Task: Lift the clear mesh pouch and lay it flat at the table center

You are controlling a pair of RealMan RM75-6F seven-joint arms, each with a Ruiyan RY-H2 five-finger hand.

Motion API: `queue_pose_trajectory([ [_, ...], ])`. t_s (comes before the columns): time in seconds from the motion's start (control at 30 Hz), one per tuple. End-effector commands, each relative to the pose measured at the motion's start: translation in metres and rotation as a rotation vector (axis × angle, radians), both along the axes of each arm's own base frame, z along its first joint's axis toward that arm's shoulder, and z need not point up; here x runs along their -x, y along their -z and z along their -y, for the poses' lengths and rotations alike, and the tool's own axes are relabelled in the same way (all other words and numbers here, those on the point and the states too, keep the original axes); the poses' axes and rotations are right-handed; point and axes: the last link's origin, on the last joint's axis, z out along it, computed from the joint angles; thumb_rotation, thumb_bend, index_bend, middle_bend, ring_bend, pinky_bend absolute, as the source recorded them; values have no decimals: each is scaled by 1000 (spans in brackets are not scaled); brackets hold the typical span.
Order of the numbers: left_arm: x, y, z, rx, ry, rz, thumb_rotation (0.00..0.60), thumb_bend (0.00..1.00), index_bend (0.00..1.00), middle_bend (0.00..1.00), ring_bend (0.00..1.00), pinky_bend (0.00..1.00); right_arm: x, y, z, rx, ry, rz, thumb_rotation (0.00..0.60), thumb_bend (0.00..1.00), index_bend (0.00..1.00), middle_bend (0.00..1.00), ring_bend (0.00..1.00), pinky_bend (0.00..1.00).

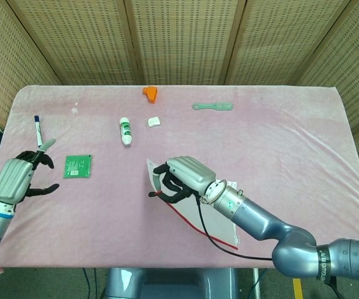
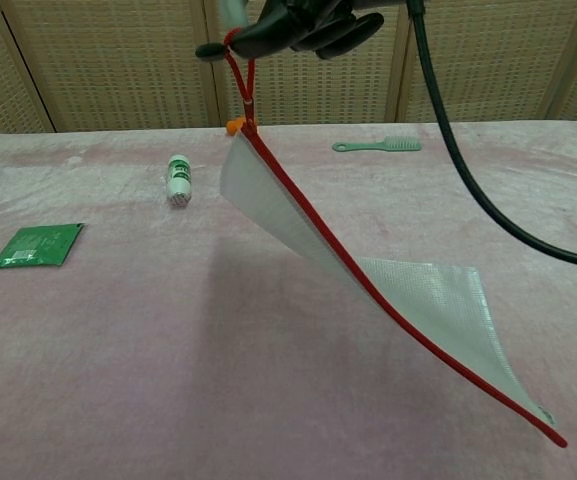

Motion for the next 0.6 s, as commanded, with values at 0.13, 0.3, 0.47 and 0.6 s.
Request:
queue_pose_trajectory([
  [0.13, -46, 48, -39, 150, 130, 132, 600, 0, 195, 877, 802, 902, 6, -1, 1, 10, 3, -9, 600, 900, 799, 980, 917, 1000],
  [0.3, -74, 74, -47, 250, 155, 171, 600, 0, 242, 883, 806, 908, 8, -1, 3, 20, 7, -13, 600, 899, 799, 980, 917, 1000],
  [0.47, -99, 98, -46, 356, 156, 252, 600, 0, 262, 887, 809, 910, 7, -3, 7, 36, 8, -9, 600, 900, 799, 981, 917, 1000],
  [0.6, -114, 116, -45, 423, 140, 328, 600, 0, 279, 887, 808, 910, 7, -3, 10, 45, 11, -9, 600, 900, 799, 981, 917, 1000],
])
